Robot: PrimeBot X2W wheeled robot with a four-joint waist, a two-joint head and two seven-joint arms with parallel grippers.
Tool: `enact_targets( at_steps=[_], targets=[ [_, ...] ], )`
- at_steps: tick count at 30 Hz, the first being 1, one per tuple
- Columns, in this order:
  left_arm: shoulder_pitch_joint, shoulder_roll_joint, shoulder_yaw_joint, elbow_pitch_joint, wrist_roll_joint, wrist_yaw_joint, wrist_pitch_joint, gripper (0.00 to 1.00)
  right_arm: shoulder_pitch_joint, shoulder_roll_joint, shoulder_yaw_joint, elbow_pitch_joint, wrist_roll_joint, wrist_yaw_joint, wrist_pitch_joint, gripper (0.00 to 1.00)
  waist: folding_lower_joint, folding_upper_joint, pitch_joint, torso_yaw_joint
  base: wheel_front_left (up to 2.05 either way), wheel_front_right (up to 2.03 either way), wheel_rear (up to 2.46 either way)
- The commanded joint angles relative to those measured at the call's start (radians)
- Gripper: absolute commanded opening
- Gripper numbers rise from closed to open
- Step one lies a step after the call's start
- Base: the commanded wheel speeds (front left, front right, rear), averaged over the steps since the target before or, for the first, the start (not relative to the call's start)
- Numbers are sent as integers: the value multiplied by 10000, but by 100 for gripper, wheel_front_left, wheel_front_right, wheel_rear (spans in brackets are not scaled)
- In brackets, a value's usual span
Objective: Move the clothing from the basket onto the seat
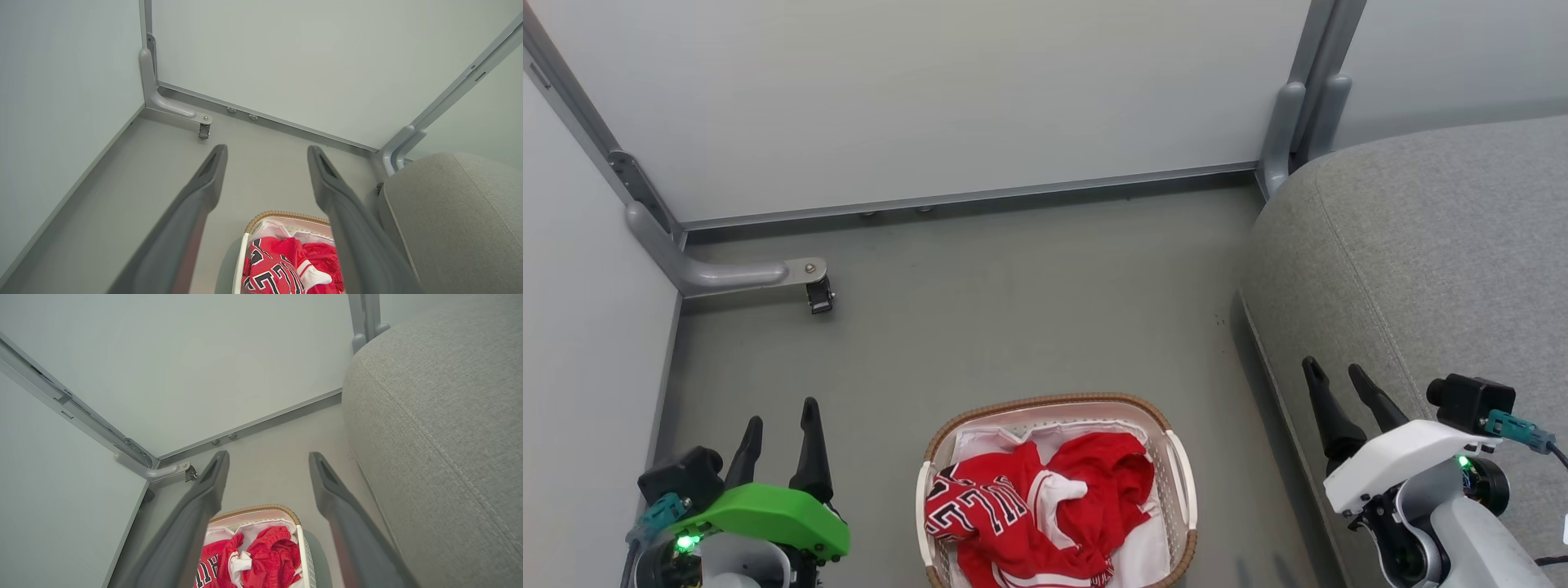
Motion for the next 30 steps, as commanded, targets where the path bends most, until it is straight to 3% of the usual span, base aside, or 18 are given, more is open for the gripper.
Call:
enact_targets(
  at_steps=[1, 14, 30],
  targets=[
    [-261, 157, -65, -112, 363, 75, -102, 100, -258, -92, 25, -7, -325, 5, -112, 100, 0, 0, 6, 4, 0, 0, 0],
    [-139, 198, -48, -352, 1577, 282, -443, 100, -242, -17, -172, 144, -1559, 4, -450, 100, 0, 0, 42, 31, 0, 0, 0],
    [242, -150, 328, -400, 2980, 29, -813, 100, -234, 63, -353, 223, -2896, 5, -824, 100, 0, 0, 46, 78, 0, 0, 0]
  ],
)
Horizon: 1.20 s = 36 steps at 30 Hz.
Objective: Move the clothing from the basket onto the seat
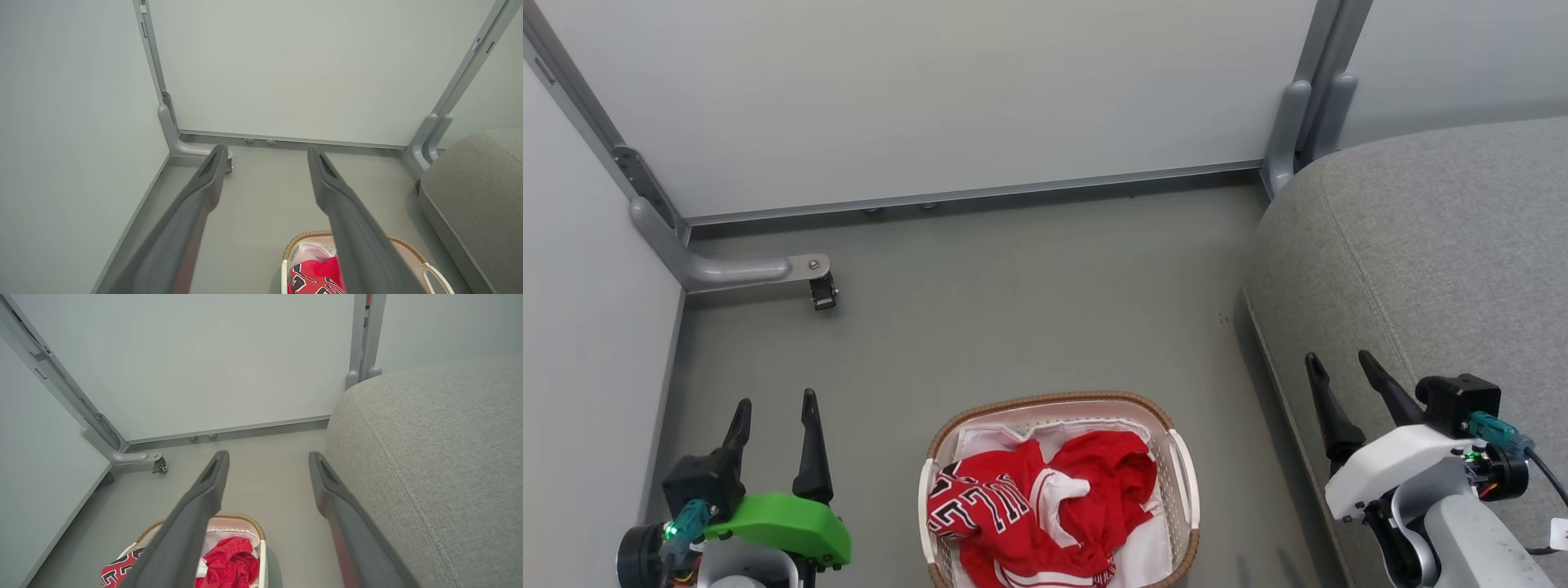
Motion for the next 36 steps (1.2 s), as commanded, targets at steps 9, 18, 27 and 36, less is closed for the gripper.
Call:
enact_targets(
  at_steps=[9, 18, 27, 36],
  targets=[
    [220, -189, 130, 29, 978, -165, -257, 100, -162, 15, -27, 273, -800, 3, -275, 100, 0, 0, 58, 25, 0, 0, 0],
    [279, -343, 175, 198, 1814, -285, -434, 100, -239, -40, 152, 487, -1254, 3, -448, 100, 0, 0, 257, 12, 0, 0, 0],
    [-226, -490, -137, 499, 2638, -440, -601, 100, -753, -190, 481, 338, -1703, 2, -615, 100, 0, 0, 1284, -198, 0, 0, 0],
    [-1493, -657, -1094, 1614, 3296, -642, -691, 100, -1771, -381, 875, -538, -1945, 2, -719, 100, 0, 0, 3248, -749, 0, 0, 0]
  ],
)
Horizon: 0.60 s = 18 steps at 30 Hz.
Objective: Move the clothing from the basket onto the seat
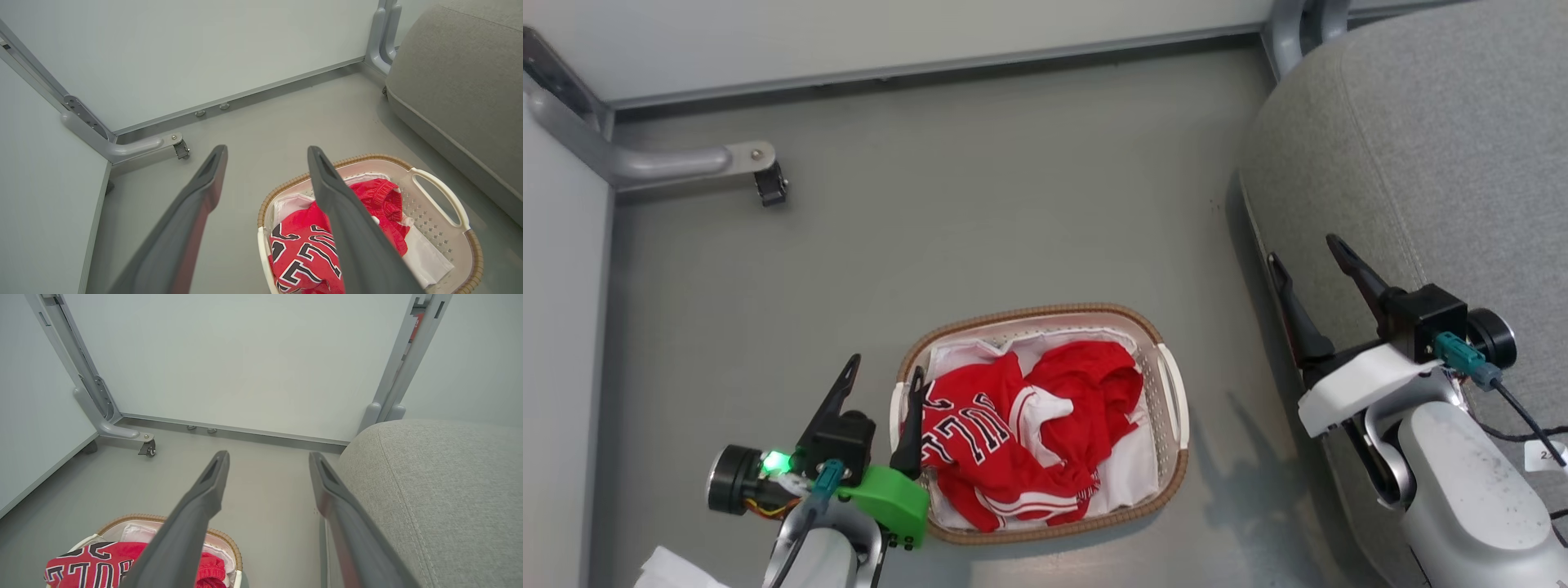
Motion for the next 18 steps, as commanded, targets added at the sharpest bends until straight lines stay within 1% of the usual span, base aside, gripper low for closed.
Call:
enact_targets(
  at_steps=[1, 4, 8, 10, 14, 18],
  targets=[
    [-435, -23, -108, 248, 33, -35, -9, 100, -233, -92, 107, -176, -61, 0, -44, 100, 0, 0, 1311, -515, 0, 0, 0],
    [-1024, -49, -451, 926, 83, -105, -9, 100, -540, -101, 214, -473, -42, 0, -44, 100, 0, 0, 1873, -702, 0, 0, 0],
    [-1868, -79, -965, 2403, 238, -210, -9, 100, -822, -151, 351, -697, 70, 0, -44, 100, 0, 0, 2538, -928, 0, 0, 0],
    [-2299, -86, -1125, 3374, 195, -234, -9, 100, -970, -174, 402, -757, 118, -1, -44, 100, 0, 0, 2843, -1027, 0, 0, 0],
    [-3351, -102, -1450, 4833, 259, -139, -7, 100, -1209, -198, 471, -843, 134, 0, -44, 100, 0, 0, 3467, -1178, 0, 0, 0],
    [-4423, -110, -2081, 6217, 598, -61, 215, 100, -1455, -165, 514, -915, 137, 0, -44, 100, 0, 0, 3995, -1313, 0, 0, 0]
  ],
)
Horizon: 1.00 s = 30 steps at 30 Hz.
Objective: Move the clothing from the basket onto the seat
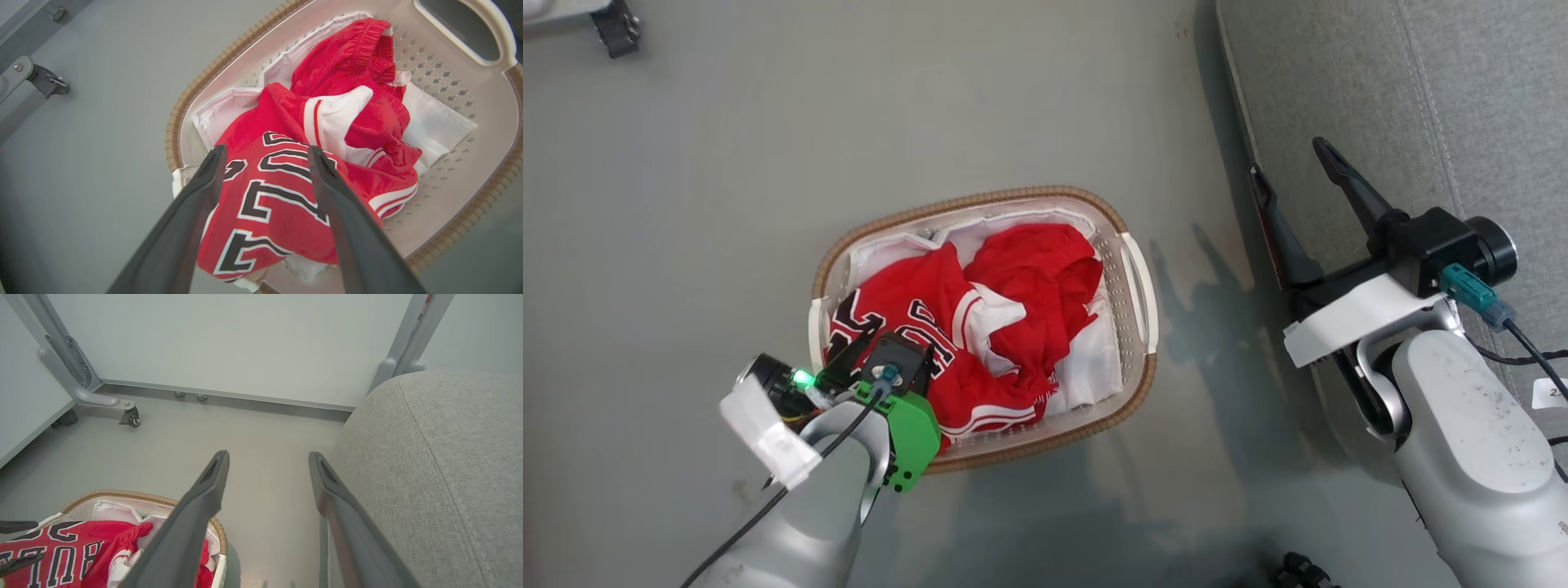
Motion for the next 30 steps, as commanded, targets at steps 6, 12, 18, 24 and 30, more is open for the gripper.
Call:
enact_targets(
  at_steps=[6, 12, 18, 24, 30],
  targets=[
    [-1525, 56, -949, 1210, 519, 2, 1147, 100, -388, 89, 99, -105, 72, -3, -44, 100, -1, -1, 1464, -601, 0, 0, 0],
    [-2214, 58, -1669, 1749, 764, -132, 2772, 100, -635, 201, 231, -148, 96, -3, -44, 100, -1, -1, 1943, -759, 0, 0, 0],
    [-2340, 57, -1803, 1919, 541, -287, 3780, 79, -811, 299, 423, -55, 188, -3, -44, 100, -1, -1, 2139, -826, 0, 0, 0],
    [-2022, 51, -1879, 1892, 259, -365, 3163, 0, -728, 392, 497, 70, 256, -3, -44, 100, -1, -1, 1737, -826, 0, 0, 0],
    [-1566, 47, -1852, 1559, -329, -473, 1577, 0, -399, 299, 586, 252, 205, -3, -44, 100, -1, -1, 755, -645, 0, 0, 0]
  ],
)
